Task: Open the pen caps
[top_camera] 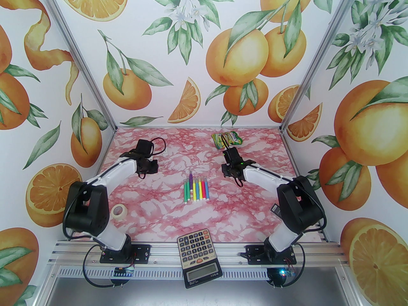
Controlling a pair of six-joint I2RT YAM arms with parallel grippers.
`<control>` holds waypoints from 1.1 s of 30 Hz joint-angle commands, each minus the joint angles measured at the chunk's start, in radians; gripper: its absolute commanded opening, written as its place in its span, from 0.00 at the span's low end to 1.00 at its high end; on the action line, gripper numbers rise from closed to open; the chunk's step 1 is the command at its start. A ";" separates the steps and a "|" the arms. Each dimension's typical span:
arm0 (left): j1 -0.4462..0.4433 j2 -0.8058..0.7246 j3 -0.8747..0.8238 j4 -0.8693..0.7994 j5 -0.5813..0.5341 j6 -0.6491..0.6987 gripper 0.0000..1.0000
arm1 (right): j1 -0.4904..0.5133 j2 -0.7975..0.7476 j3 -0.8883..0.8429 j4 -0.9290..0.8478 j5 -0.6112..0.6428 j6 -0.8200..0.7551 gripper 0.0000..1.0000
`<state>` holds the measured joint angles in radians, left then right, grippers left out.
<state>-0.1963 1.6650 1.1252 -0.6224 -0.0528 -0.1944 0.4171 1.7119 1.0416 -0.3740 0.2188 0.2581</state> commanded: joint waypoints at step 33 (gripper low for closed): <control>0.005 0.259 0.127 -0.047 -0.063 0.044 0.14 | -0.098 0.196 0.175 -0.194 0.017 0.032 0.21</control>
<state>-0.1967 1.9079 1.2209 -0.6624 -0.1146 -0.1566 0.3256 1.8896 1.1851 -0.5434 0.2279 0.2810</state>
